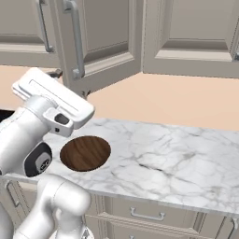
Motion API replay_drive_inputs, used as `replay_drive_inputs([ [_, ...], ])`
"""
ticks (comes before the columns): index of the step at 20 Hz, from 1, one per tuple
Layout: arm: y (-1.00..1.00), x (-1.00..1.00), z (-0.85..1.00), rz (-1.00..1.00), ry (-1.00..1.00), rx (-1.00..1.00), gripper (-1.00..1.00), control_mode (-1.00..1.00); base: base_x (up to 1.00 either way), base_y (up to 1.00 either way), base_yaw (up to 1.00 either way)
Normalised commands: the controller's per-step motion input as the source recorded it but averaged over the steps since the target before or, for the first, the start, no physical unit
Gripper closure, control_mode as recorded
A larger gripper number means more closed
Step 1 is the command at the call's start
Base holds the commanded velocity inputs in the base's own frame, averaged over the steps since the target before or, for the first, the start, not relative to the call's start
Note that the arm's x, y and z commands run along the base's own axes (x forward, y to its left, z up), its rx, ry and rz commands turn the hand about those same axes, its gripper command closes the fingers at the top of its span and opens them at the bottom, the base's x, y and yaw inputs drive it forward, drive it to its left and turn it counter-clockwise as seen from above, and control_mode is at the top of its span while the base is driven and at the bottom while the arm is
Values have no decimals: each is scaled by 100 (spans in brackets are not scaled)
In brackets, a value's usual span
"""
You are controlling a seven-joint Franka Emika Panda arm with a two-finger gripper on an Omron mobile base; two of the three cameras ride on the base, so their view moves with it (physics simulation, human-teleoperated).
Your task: Open the cabinet. Pick the mango and pear from the cabinet and place them into the bowl. Then close the cabinet.
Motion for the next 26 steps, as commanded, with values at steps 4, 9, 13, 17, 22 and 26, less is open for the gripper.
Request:
replay_drive_inputs([
  [4, 51, -100, 4, 10, -2, -5, -100, -100, 0, 0, 0],
  [9, 74, -91, -3, 5, 2, -10, -100, -100, 0, 0, 0],
  [13, 85, 11, -24, 0, 15, -13, -100, -100, 0, 0, 0],
  [17, 59, 77, -4, -7, 3, -10, -100, -100, 0, 0, 0],
  [22, 6, 79, 0, -22, 0, -4, -100, -100, 0, 0, 0],
  [26, 0, 54, -2, -32, 0, -5, -100, -100, 0, 0, 0],
])
